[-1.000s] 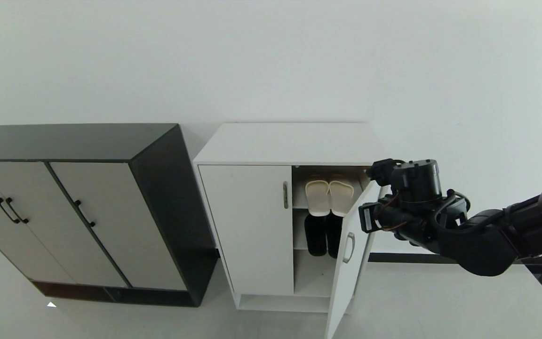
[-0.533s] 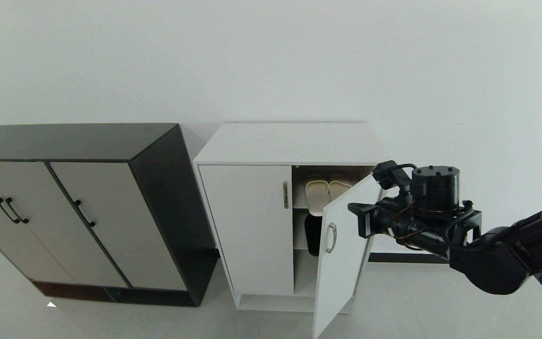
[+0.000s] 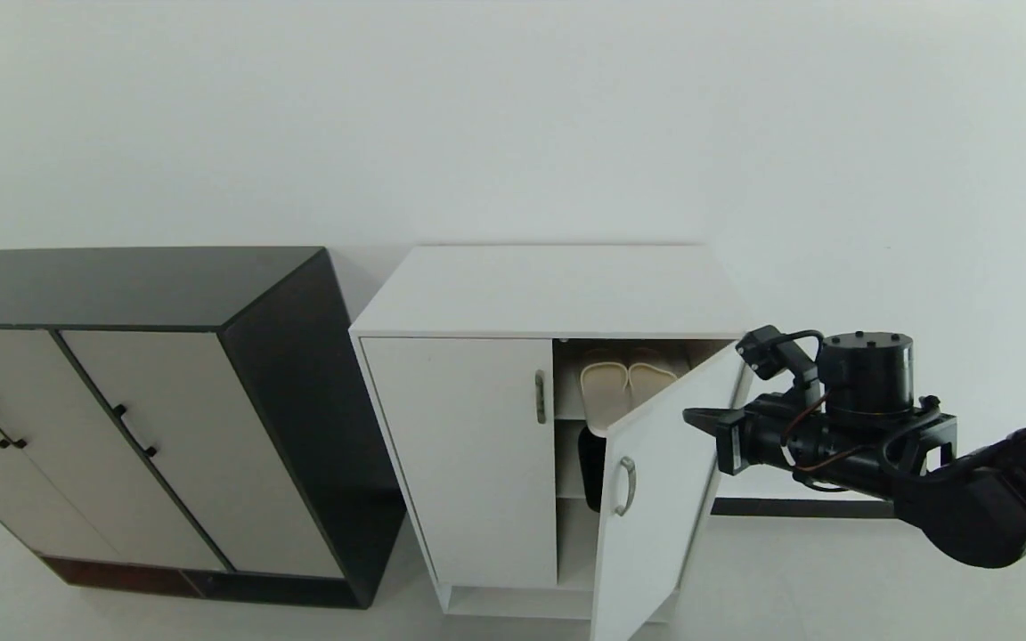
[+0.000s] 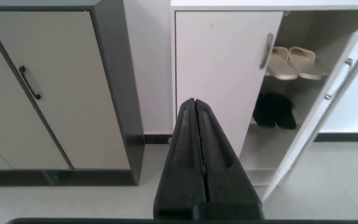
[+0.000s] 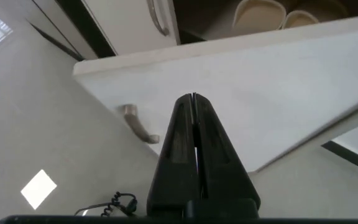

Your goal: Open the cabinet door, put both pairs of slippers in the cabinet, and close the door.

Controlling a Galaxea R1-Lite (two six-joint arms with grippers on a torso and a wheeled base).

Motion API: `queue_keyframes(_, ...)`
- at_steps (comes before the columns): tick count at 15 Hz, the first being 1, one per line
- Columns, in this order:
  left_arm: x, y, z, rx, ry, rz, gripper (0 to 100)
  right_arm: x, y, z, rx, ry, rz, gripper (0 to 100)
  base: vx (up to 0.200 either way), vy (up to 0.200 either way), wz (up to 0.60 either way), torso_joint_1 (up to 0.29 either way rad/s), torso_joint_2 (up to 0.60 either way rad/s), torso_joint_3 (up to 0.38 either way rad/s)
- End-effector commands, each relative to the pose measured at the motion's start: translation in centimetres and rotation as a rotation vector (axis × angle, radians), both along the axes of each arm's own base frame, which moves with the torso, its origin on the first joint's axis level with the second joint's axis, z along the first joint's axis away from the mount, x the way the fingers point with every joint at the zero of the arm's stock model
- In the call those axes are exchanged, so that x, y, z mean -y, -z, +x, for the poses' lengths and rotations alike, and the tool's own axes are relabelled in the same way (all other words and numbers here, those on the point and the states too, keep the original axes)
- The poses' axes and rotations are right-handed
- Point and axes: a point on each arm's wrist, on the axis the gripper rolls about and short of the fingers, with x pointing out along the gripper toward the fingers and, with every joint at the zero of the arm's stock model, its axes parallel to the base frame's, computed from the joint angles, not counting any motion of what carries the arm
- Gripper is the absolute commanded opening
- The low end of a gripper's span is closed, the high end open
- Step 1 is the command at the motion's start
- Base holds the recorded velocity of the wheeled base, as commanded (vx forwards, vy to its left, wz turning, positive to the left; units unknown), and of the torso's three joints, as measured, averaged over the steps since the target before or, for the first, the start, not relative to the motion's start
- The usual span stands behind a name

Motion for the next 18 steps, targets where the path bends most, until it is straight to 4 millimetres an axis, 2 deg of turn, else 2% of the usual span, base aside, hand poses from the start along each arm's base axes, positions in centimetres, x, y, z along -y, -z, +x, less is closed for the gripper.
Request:
queue_keyframes(1, 0.0, 0.0, 0.0, -0.001, -0.001, 0.000, 0, -0.2, 0.6, 0.4, -0.010, 0.001, -0.005, 0, 0.000, 0.000, 0.00, 0.000, 0.00, 0.000)
queue_keyframes(4, 0.0, 0.0, 0.0, -0.001, -0.001, 0.001, 0, -0.7, 0.5, 1.3, 0.005, -0.004, 0.002, 0, 0.000, 0.000, 0.00, 0.000, 0.00, 0.000)
queue_keyframes(9, 0.0, 0.0, 0.0, -0.001, 0.003, 0.001, 0, -1.0, 2.4, 3.1, -0.028, 0.009, -0.012, 0, 0.000, 0.000, 0.00, 0.000, 0.00, 0.000)
queue_keyframes(16, 0.0, 0.0, 0.0, -0.001, 0.001, 0.001, 0, -1.1, 3.1, 5.4, 0.003, 0.033, 0.006, 0, 0.000, 0.000, 0.00, 0.000, 0.00, 0.000)
queue_keyframes(18, 0.0, 0.0, 0.0, -0.001, 0.003, 0.000, 0, -1.1, 3.6, 6.6, 0.011, 0.044, 0.009, 0, 0.000, 0.000, 0.00, 0.000, 0.00, 0.000)
